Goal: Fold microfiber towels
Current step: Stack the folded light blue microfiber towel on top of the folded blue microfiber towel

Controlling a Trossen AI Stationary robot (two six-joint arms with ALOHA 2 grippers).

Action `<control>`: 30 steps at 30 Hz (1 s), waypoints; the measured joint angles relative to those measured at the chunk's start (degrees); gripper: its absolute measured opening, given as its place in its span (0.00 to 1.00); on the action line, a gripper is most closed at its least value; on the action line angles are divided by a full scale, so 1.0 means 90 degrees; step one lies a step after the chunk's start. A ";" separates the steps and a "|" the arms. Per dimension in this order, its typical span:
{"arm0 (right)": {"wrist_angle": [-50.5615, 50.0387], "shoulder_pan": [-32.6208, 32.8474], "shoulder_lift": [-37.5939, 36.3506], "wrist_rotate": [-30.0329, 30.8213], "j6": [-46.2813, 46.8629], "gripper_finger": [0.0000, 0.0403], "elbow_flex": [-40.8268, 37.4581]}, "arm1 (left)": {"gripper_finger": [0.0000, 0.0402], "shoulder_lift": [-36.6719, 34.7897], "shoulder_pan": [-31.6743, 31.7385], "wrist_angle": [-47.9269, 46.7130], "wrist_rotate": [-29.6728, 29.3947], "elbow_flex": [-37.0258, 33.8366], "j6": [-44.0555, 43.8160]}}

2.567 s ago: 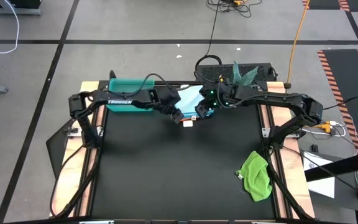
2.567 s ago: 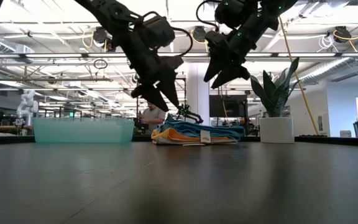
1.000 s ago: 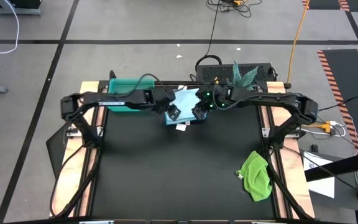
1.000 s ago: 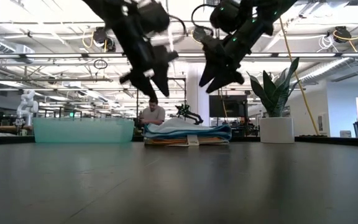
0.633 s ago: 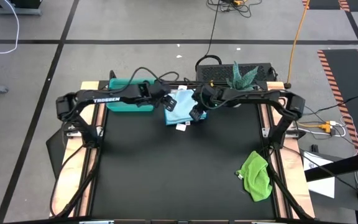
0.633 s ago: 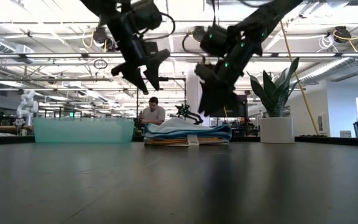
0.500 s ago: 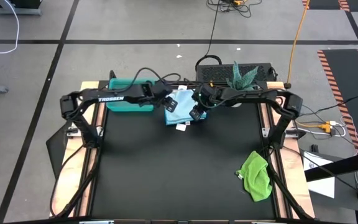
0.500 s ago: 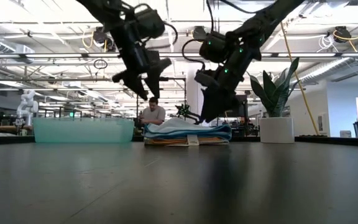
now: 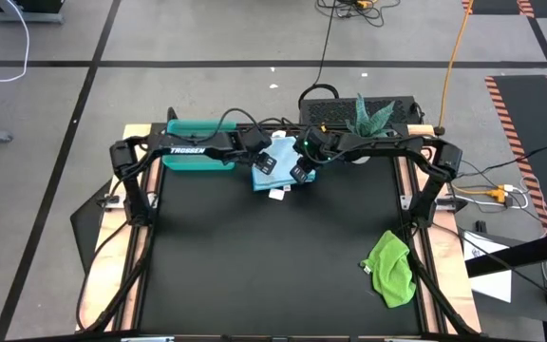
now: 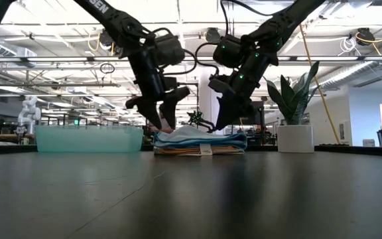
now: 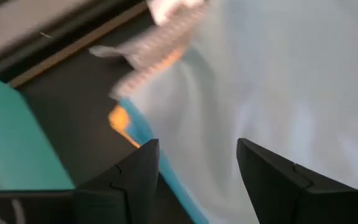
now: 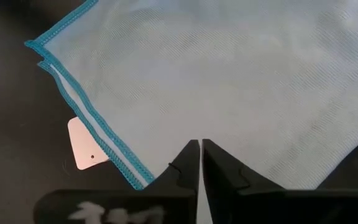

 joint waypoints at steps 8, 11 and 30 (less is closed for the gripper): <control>-0.0002 -0.0001 0.0001 0.0000 0.0000 0.01 0.0000 | 0.54 0.0000 0.0323 0.0074 -0.0293 0.0000 -0.0104; -0.0001 -0.0001 0.0002 0.0001 0.0000 0.00 0.0000 | 0.54 0.0000 0.0396 0.0076 -0.0298 0.0000 -0.0104; -0.0052 -0.0005 0.0000 -0.0002 -0.0024 0.00 0.0000 | 0.53 0.0373 0.0595 0.0342 0.0464 0.0000 0.0071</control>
